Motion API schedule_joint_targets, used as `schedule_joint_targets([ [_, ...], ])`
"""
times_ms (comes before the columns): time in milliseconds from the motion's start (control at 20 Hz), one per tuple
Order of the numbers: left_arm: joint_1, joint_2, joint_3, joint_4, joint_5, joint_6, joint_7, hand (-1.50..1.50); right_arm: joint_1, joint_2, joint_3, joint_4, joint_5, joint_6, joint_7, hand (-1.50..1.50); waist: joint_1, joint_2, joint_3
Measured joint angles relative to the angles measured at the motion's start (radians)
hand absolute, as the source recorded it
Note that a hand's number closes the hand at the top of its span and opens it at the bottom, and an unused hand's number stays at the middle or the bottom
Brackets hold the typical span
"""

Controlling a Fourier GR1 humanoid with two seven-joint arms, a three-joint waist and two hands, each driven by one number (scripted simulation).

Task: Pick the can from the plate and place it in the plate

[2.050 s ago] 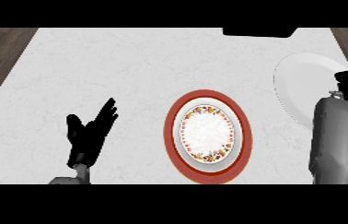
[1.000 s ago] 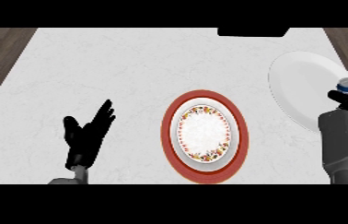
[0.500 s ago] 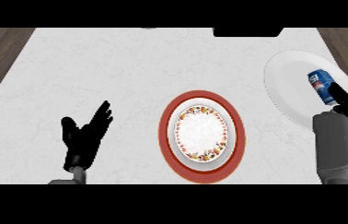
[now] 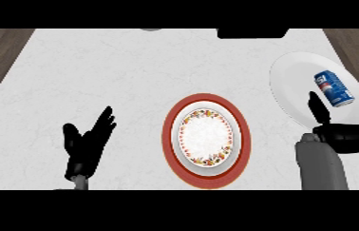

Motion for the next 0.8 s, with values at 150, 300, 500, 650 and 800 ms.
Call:
schedule_joint_targets([
  [150,0.002,0.004,0.006,-0.013,0.007,-0.008,0.012,0.0,0.088,0.013,0.114,-0.059,-0.019,-0.012,0.033,-1.5,0.002,0.002,-0.001],
  [300,-0.005,0.004,0.012,-0.008,0.006,-0.009,0.017,0.0,0.166,0.02,0.206,-0.093,0.014,-0.021,0.097,-1.5,0.004,0.003,-0.002],
  [500,-0.005,0.005,0.015,-0.004,0.007,-0.019,0.008,0.0,0.22,0.023,0.295,-0.089,0.09,-0.035,0.205,-1.5,0.006,0.003,-0.002],
  [650,-0.01,-0.008,0.007,0.003,-0.006,-0.007,0.005,0.0,0.229,0.025,0.327,-0.083,0.158,-0.039,0.293,-1.5,0.007,0.003,-0.002],
  [800,-0.01,-0.011,0.009,0.008,-0.012,-0.004,-0.007,0.0,0.244,0.025,0.348,-0.09,0.224,-0.04,0.375,-1.5,0.007,0.003,-0.001],
])
